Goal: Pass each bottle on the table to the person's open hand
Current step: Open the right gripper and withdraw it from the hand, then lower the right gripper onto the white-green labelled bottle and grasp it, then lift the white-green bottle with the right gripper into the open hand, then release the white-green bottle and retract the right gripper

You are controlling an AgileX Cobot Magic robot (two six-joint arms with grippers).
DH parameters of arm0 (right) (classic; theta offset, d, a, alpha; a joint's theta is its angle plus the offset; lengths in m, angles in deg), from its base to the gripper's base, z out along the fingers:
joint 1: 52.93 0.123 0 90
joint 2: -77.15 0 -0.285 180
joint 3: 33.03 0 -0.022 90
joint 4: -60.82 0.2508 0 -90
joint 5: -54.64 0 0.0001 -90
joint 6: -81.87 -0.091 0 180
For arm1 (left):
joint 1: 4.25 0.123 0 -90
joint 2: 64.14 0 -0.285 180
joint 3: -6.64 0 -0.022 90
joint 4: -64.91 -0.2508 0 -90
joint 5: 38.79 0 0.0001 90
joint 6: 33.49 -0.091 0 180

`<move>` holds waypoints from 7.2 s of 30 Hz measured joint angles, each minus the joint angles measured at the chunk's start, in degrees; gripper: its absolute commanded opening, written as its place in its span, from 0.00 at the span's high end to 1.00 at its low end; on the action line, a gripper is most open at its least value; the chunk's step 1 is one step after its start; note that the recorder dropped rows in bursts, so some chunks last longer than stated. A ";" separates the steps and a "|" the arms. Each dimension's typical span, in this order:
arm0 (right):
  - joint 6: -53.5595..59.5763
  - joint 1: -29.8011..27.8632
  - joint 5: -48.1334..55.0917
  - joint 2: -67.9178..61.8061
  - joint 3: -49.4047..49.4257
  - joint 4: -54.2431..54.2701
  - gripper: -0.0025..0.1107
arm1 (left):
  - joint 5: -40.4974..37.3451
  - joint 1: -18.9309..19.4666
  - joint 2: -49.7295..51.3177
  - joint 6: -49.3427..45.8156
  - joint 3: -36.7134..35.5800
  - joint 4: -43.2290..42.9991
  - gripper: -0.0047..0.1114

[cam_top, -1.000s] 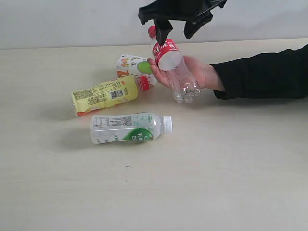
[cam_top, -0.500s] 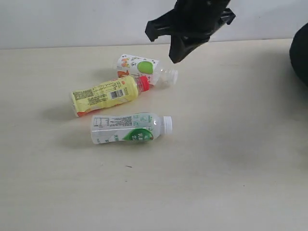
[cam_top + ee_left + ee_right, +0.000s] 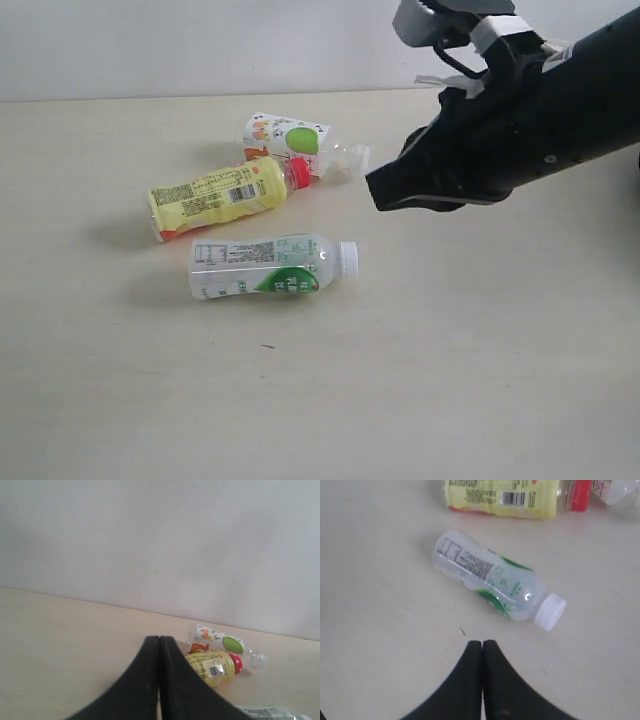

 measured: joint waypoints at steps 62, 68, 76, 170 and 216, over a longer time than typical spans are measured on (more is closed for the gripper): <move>24.22 14.84 17.74 -39.18 -39.25 -32.72 0.32 | -0.03 0.00 0.00 0.00 0.00 -0.02 0.96; 24.22 14.84 16.95 -42.50 -39.37 -33.40 0.32 | -0.03 0.00 0.00 0.00 0.00 -0.02 0.96; 24.22 14.84 13.71 -45.09 -39.37 -33.51 0.32 | -0.03 0.00 0.00 0.00 0.00 -0.02 0.96; -50.77 1.48 6.45 -40.33 -39.37 -49.98 0.60 | -0.13 0.00 0.00 0.00 0.00 -0.02 0.96; -50.44 1.48 -52.95 34.85 39.35 -51.12 0.98 | -0.13 0.00 0.00 0.00 0.00 -0.02 0.96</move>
